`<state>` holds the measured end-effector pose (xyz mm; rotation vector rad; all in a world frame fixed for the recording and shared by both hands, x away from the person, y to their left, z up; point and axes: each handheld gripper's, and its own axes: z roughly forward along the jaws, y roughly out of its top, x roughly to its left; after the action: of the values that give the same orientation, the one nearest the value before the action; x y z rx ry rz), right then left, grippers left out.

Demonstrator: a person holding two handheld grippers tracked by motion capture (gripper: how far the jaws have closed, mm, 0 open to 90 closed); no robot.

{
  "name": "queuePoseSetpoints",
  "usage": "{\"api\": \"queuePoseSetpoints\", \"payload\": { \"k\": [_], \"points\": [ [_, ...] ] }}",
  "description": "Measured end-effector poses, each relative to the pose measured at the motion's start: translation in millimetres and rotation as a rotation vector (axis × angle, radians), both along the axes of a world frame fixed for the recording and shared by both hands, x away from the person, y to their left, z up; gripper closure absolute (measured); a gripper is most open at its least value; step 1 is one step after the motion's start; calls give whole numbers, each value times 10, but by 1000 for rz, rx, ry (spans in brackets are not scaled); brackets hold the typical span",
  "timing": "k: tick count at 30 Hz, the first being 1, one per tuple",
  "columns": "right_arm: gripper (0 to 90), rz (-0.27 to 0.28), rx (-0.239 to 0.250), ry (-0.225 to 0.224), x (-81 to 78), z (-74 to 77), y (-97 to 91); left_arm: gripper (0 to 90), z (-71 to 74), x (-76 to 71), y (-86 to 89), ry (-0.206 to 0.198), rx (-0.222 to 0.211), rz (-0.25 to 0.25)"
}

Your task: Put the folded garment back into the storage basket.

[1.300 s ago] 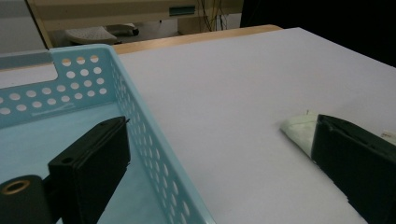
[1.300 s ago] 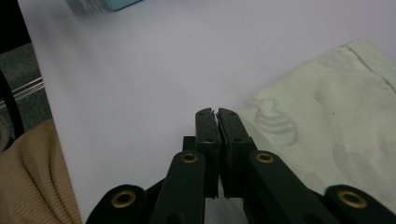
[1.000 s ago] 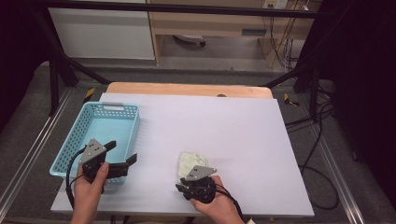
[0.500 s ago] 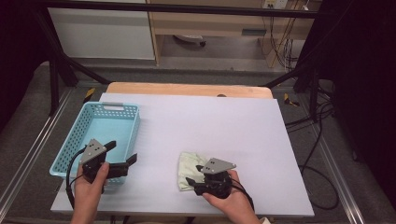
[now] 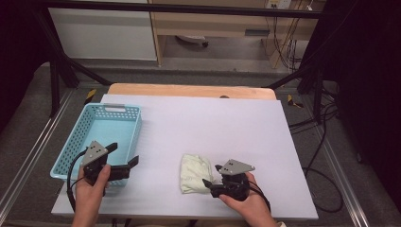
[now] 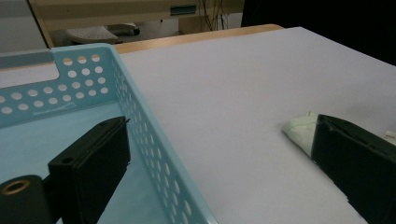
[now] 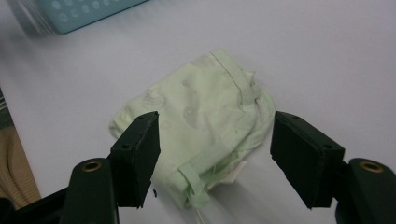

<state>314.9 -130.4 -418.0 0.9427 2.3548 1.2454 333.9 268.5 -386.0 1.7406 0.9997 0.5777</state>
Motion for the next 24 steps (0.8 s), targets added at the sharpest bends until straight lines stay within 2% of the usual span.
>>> {"api": "queuePoseSetpoints", "payload": {
  "k": [7,17,24],
  "points": [
    [376,18,-20,32,-70,-106,-60,43,-1,-1,1,2,1,2],
    [400,41,-86,86,-59,-260,31,43,1,1,3,-2,2,5],
    [402,53,-108,97,-38,-312,89,44,3,-1,1,-2,3,3]
  ]
}}
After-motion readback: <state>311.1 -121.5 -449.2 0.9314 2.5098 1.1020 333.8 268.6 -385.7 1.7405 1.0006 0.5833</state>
